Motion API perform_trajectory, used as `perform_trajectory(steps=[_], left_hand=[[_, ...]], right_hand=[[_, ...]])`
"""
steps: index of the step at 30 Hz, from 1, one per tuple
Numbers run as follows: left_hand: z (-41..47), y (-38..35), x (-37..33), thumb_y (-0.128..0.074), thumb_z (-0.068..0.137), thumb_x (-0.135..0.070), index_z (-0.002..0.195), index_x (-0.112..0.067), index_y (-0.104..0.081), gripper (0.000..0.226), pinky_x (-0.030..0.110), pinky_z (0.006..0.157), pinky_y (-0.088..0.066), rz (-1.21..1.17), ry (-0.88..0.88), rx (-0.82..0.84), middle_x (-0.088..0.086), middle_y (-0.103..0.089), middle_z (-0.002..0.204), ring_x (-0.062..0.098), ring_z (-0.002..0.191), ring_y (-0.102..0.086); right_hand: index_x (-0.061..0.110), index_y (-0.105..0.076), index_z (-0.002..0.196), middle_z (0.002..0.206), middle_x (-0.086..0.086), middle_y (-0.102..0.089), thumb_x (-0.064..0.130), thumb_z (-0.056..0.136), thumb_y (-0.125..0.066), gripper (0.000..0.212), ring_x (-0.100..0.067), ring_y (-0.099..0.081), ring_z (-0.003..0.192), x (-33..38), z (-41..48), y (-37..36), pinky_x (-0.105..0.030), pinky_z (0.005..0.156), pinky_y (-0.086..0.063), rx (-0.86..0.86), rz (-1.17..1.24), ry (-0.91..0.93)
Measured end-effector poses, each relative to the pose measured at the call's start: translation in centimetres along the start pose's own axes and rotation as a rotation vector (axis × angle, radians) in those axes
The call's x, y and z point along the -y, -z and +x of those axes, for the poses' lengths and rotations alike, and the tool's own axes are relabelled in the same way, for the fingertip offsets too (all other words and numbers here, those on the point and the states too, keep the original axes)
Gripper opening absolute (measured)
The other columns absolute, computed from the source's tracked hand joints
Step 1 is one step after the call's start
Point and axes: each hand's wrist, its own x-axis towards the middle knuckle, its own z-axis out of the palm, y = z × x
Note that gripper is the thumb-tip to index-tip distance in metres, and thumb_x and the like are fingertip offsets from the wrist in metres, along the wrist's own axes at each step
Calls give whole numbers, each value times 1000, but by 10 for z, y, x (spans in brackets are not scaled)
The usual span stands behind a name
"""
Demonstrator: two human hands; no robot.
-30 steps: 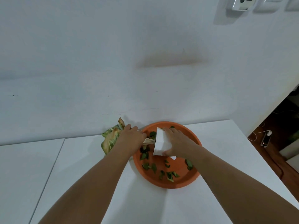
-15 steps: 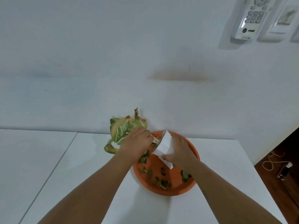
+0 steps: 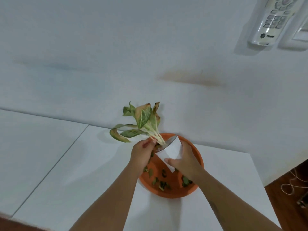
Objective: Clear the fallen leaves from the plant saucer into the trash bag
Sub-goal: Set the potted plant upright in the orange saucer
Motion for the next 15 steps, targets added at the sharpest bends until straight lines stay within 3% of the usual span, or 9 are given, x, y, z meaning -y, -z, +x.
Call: perform_trajectory(steps=[3,6,12,15], left_hand=[[1,-7,-1,-65,86,-47,112,-24,-71,36,31,89,-53,-173,67,8,-5,-73,109,10,97,-67],[4,-10,-1,-70,80,-48,99,-26,-74,30,43,97,-53,-274,89,44,-2,-77,100,18,99,-70],[13,-16,-8,-73,82,-38,93,-19,-75,22,44,95,-53,-338,27,46,7,-77,95,26,96,-70],[17,-20,-13,-72,83,-36,95,-20,-75,20,36,89,-53,-290,-9,58,5,-76,96,25,98,-70]], right_hand=[[20,-33,140,126,10,-45,38,67,-83,90,-9,-44,118,-1,-4,-1,-20,95,-38,39,89,-30],[27,-31,141,137,8,-47,55,54,-82,105,-15,-46,129,-2,-5,-7,-40,104,-45,44,134,-54],[26,-31,141,139,7,-49,55,52,-83,107,-15,-46,129,-3,0,-9,-43,104,-47,49,191,-73],[30,-44,129,122,13,-60,42,59,-84,82,-7,-57,115,-5,3,-8,-33,97,-51,42,188,-50]])
